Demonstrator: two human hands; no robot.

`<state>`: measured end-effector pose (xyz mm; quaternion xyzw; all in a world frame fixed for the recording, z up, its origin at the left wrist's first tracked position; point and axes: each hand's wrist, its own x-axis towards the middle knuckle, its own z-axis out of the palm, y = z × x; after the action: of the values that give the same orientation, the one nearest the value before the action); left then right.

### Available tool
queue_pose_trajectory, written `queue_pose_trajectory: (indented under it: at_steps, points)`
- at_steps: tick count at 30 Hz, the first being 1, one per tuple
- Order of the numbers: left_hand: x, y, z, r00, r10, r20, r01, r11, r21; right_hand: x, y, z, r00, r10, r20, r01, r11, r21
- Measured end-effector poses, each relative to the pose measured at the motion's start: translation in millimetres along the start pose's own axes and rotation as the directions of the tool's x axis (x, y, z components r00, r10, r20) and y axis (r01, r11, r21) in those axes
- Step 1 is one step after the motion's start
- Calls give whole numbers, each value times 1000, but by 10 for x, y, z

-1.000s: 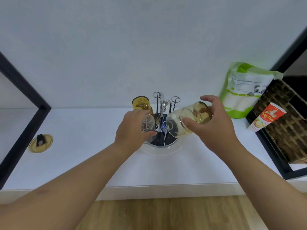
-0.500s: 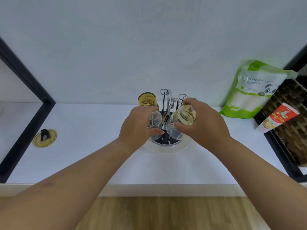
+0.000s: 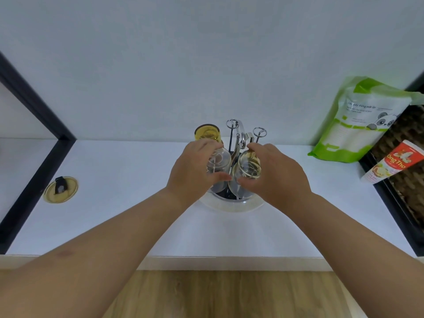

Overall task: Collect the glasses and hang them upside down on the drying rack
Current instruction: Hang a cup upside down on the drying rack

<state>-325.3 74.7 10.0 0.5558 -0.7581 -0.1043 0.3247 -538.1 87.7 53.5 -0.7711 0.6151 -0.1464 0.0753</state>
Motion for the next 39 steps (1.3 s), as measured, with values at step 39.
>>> queue_pose_trajectory:
  at_steps: [39]
  points:
    - [-24,-45,-150,998,-8,-64,7,1000,-11,49,40,179,998,-1,68,7,997,-83]
